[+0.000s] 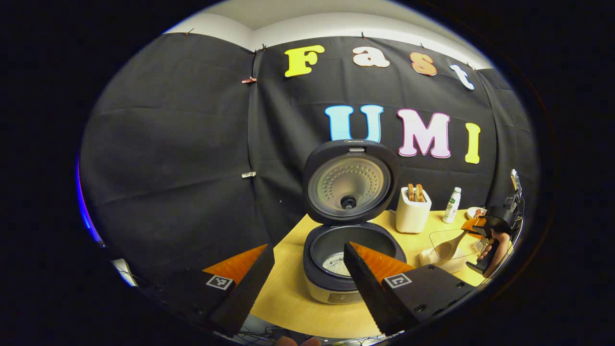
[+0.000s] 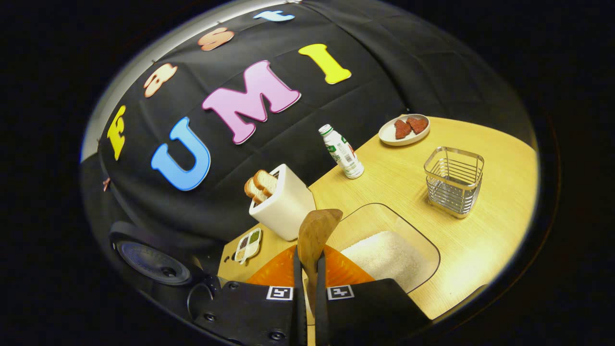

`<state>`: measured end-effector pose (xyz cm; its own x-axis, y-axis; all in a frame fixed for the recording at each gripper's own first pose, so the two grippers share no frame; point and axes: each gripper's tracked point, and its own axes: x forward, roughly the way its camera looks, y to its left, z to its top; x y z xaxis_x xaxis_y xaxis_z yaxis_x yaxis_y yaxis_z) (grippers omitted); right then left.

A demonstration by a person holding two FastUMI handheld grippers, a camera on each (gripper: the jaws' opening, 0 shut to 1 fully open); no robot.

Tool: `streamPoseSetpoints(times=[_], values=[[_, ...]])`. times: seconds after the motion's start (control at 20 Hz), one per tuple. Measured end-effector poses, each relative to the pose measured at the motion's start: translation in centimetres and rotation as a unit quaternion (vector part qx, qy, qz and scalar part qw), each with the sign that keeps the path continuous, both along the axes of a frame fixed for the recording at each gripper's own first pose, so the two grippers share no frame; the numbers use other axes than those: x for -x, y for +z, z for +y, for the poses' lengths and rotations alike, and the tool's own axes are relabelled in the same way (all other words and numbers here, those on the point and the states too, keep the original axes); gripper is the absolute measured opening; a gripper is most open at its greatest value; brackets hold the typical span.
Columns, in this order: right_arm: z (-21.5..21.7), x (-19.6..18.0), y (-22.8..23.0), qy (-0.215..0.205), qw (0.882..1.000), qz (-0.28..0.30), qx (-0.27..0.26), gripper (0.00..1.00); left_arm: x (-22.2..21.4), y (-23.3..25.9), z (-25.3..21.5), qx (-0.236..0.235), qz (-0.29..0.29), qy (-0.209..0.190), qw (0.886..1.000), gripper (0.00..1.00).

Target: Close the left gripper, press the button to open the rice cooker; take a wooden spoon from the chopstick holder with the right hand, scoop a spoonful of rice and pour it into the rice cooker, then put the wooden spoon back into the chopstick holder.

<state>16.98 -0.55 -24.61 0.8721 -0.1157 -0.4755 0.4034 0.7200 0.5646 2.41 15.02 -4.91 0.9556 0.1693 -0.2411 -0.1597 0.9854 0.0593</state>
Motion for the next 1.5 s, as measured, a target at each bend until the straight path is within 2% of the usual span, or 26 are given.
streamPoseSetpoints(times=[0.4,0.6,0.7,0.8,0.9,1.1,1.25,1.4,1.5], values=[[-4.3,-0.4,4.1,-0.045,0.998,-0.048,-0.019,0.11,-0.5,1.5,-1.7,0.000,-0.018,-0.015,1.000,0.98],[-4.3,-0.9,5.8,-0.052,0.996,-0.062,-0.040,0.11,-0.2,1.7,-1.5,0.001,-0.020,-0.011,1.000,0.98],[-2.7,-1.3,7.3,-0.043,0.995,-0.073,-0.056,0.11,0.0,1.7,-1.3,0.000,-0.023,-0.009,1.000,0.98],[0.4,-1.8,9.0,-0.013,0.995,-0.083,-0.054,0.11,0.1,1.7,-0.5,0.001,-0.025,0.000,1.000,0.98],[4.9,-2.3,10.9,0.038,0.994,-0.096,-0.044,0.11,0.3,1.8,0.4,0.002,-0.029,0.011,1.000,0.98],[14.2,-2.5,13.0,0.135,0.985,-0.111,-0.017,0.11,0.9,1.9,2.2,0.009,-0.033,0.031,0.999,0.98],[20.0,-2.5,13.1,0.204,0.972,-0.116,0.028,0.11,1.4,2.1,3.8,-0.001,-0.034,0.048,0.998,0.98],[24.0,-2.1,12.5,0.254,0.957,-0.119,0.074,0.11,2.1,2.2,4.4,-0.005,-0.039,0.059,0.997,0.98],[26.1,-1.8,12.4,0.287,0.943,-0.124,0.117,0.11,2.2,2.0,4.9,-0.004,-0.042,0.063,0.997,0.98]])
